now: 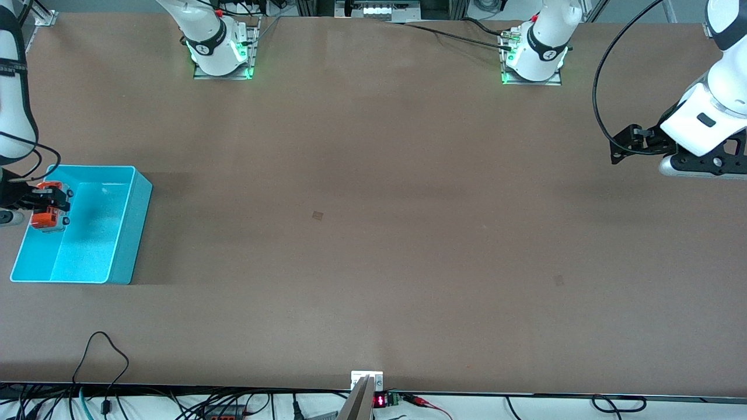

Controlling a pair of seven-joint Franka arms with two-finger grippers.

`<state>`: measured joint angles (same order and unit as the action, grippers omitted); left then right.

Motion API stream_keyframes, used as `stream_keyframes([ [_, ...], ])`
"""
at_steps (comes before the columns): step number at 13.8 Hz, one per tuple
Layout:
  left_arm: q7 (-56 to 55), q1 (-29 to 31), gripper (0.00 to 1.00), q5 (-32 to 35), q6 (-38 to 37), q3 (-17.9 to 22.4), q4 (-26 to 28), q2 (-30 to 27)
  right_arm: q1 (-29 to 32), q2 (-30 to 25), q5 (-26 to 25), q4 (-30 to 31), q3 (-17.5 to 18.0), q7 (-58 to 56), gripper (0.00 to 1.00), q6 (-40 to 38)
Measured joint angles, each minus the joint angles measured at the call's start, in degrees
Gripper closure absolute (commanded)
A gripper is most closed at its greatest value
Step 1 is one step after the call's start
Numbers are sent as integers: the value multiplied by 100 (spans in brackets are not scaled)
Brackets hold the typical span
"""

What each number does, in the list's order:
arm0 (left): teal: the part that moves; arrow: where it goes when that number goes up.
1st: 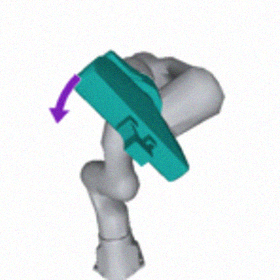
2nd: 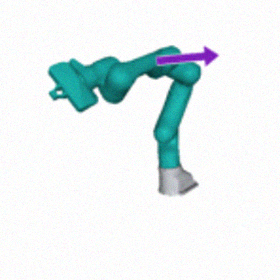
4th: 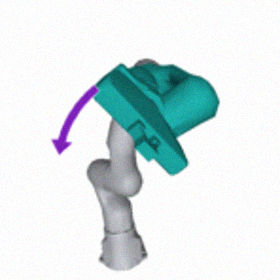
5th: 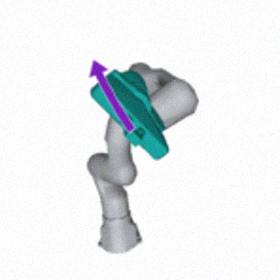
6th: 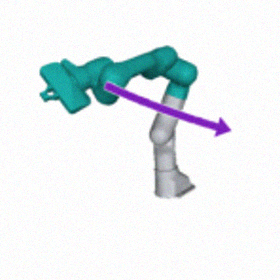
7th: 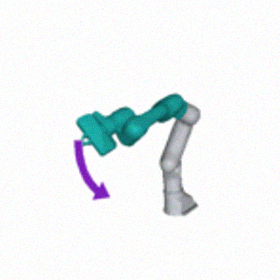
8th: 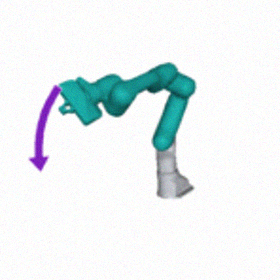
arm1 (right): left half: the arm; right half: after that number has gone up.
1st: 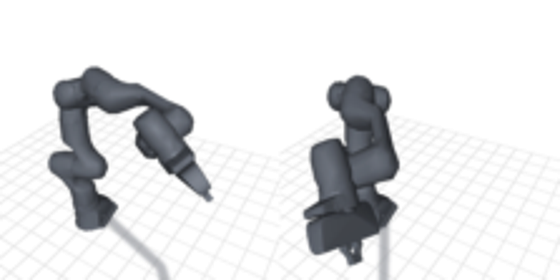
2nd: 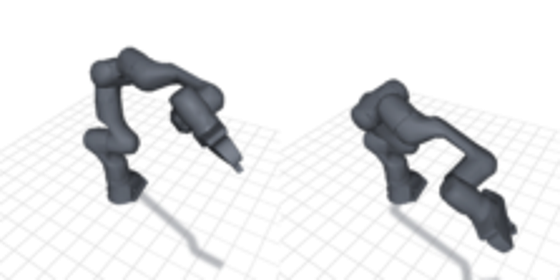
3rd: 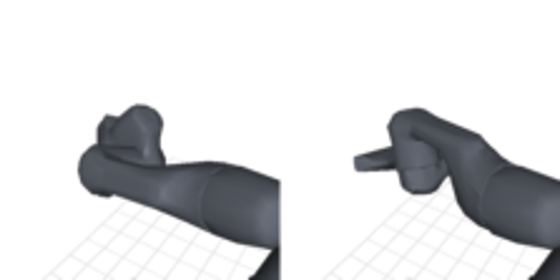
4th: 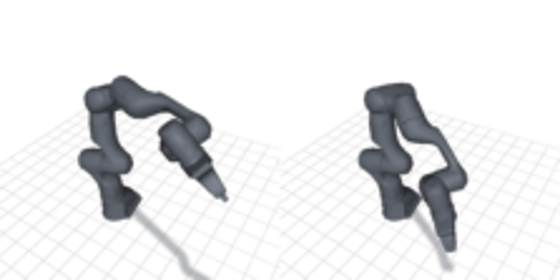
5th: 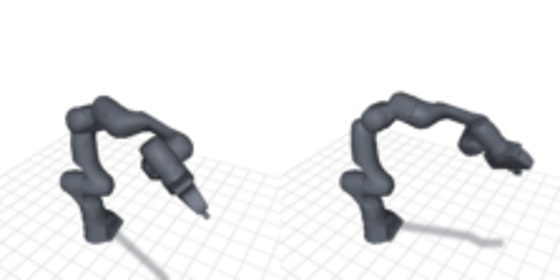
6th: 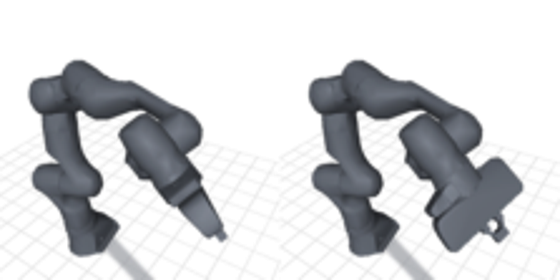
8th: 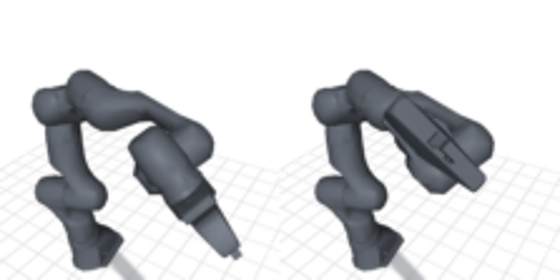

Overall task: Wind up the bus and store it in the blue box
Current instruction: 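Lower the bus into the box and open the right gripper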

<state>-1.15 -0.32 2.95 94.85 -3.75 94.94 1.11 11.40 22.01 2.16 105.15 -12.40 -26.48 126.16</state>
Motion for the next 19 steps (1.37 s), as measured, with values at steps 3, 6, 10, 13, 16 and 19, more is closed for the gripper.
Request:
stream_keyframes([
  [3, 0, -1, 0, 0, 0, 0, 0, 0, -18, 447, 0, 51, 0, 712, 100, 253],
  [6, 0, -1, 0, 0, 0, 0, 0, -1, -24, 800, 1, 53, 1, 873, 100, 531],
  [10, 0, -5, 0, 0, -4, 0, -1, -1, -11, 1363, 1, 54, 0, 852, 100, 1281],
  [13, 0, -7, 0, 0, -7, 0, -1, -1, -7, 1371, 51, 37, 1, 846, 78, 1300],
  [16, 0, -8, 0, 0, -8, 0, -1, -1, -1, 1371, 91, 37, 1, 843, 0, 1299],
  [19, 0, -9, 0, 0, -10, 0, -1, -1, 1, 1446, 98, 39, 23, 829, 0, 1304],
])
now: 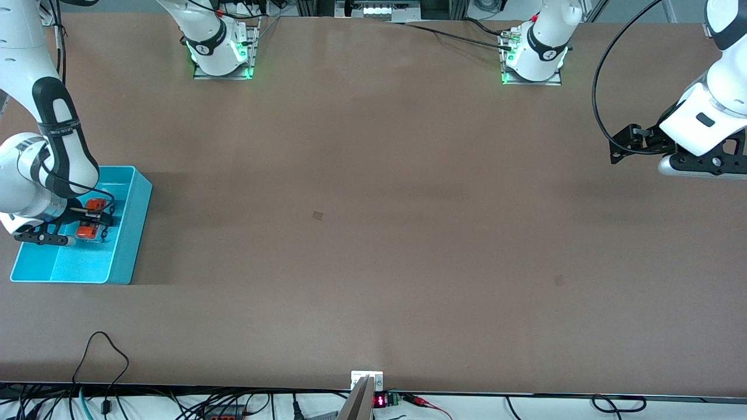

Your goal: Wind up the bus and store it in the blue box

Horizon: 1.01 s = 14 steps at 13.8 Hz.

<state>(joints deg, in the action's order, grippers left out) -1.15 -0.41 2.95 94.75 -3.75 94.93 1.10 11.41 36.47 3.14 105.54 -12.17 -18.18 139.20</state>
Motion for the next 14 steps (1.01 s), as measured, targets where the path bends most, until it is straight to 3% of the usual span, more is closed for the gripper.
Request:
stream_keyframes([
  [4, 0, 0, 0, 0, -9, 0, 0, 0, 3, -229, 0, -146, 46, -30, 0, -340],
  [11, 0, -1, 0, 0, -16, 0, -1, 0, 3, -1795, 0, -301, 116, -45, 0, -1839],
  [14, 0, -1, 0, 0, -16, 0, -1, 0, 5, -2287, -97, -819, 280, -70, 0, -3005],
])
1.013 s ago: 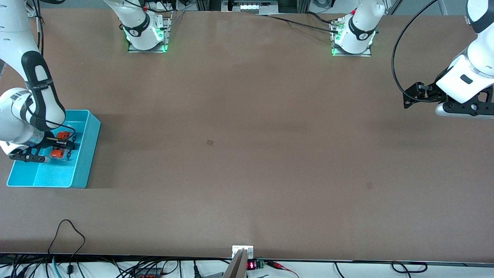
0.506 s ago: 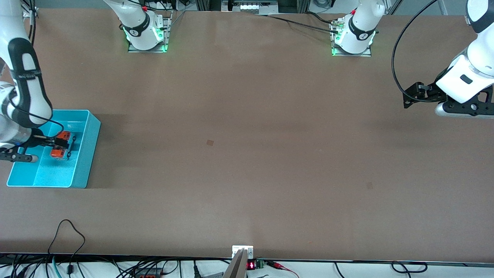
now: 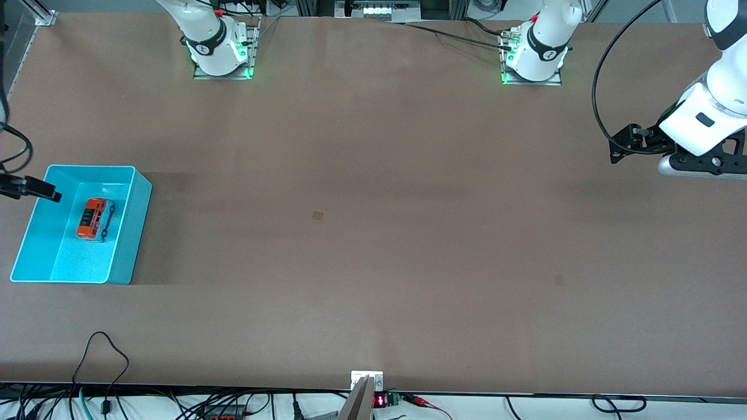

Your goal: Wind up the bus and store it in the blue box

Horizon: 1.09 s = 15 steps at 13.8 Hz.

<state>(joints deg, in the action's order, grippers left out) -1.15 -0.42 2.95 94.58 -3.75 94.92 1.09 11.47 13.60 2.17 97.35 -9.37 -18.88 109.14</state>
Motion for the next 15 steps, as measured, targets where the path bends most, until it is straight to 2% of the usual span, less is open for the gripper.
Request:
stream_keyframes([
  [5, 0, -1, 0, 0, 0, 0, 0, 0, -25, -527, -192, -1284, 772, 304, 0, -2054],
  [7, 0, -2, 0, 0, -1, 0, 0, -1, -211, -735, -201, -1623, 946, 545, 0, -2673],
  [10, -27, -28, 0, 0, -7, -21, 0, -1, -749, -787, -206, -1764, 779, 1038, 0, -2998],
  [15, -62, -46, 0, 0, -147, -38, -36, -7, -896, -614, -248, -1749, 634, 1050, 0, -3009],
])
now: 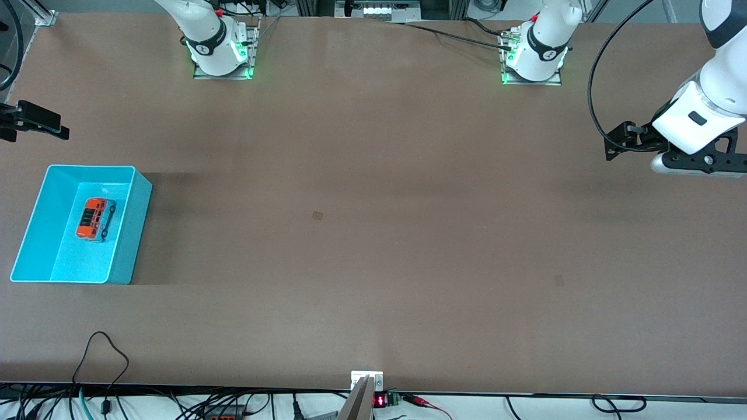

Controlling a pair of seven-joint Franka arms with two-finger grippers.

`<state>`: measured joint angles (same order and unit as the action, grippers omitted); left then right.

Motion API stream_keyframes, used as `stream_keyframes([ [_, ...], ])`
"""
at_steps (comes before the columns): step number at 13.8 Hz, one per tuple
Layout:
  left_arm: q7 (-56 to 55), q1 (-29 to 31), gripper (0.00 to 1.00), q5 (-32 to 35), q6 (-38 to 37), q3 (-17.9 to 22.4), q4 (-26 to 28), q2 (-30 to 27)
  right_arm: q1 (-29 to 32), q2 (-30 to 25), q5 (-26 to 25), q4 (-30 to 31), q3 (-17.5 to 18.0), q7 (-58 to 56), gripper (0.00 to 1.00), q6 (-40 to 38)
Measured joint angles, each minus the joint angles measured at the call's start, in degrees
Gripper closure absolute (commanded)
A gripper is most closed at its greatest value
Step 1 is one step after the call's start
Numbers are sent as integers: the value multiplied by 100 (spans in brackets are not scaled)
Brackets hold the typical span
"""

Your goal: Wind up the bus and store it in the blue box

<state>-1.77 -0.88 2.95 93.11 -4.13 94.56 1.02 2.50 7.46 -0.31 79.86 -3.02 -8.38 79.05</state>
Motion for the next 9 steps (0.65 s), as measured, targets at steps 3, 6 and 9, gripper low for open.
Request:
stream_keyframes([
  [3, -1, 0, 0, 0, -17, 0, -7, -2, -10, 3, -11, 0, -3, 64, 0, 0],
  [6, -1, 0, 0, 0, -20, 0, -7, -2, -11, 10, -11, 0, -5, 85, 0, 7],
  [9, -1, 1, 0, 0, -21, 1, -7, -2, -12, 22, -11, 5, -5, 92, 0, 17],
])
